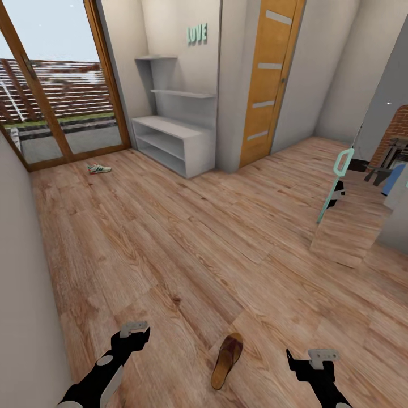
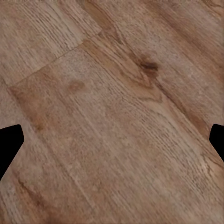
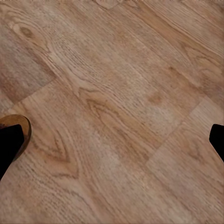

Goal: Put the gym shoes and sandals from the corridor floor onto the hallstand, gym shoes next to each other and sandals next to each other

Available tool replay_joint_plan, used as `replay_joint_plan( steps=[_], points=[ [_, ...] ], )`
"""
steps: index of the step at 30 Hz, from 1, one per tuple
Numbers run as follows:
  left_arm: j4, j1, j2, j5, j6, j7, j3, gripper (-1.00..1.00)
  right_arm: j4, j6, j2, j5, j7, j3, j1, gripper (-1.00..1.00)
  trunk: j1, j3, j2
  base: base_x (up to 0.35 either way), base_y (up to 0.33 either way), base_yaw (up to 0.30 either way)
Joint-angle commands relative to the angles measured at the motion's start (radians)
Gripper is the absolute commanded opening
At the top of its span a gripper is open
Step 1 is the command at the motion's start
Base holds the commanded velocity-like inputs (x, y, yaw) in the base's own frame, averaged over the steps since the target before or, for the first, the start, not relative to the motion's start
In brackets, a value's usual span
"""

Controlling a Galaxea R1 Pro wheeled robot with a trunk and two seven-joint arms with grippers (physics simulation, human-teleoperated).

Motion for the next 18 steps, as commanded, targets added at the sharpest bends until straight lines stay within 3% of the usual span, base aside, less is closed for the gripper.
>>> replay_joint_plan(
  steps=[1, 6, 18],
  points=[
    [0.001, 0.000, 0.000, 0.007, -0.003, -0.002, 0.001, 1.00, 0.001, -0.003, 0.000, 0.000, 0.001, -0.001, 0.000, 1.00, 0.000, -0.001, 0.000, 0.032, 0.000, 0.000],
    [0.001, 0.000, 0.000, 0.007, -0.003, -0.002, 0.001, 1.00, 0.001, -0.003, 0.001, 0.000, 0.001, -0.001, 0.000, 1.00, 0.000, -0.001, 0.000, 0.008, 0.000, 0.001],
    [0.001, 0.000, -0.001, 0.007, -0.004, -0.003, -0.004, 1.00, 0.018, -0.002, 0.005, -0.002, -0.002, 0.000, 0.000, 1.00, 0.000, -0.001, 0.000, 0.000, 0.000, 0.124]
  ],
)
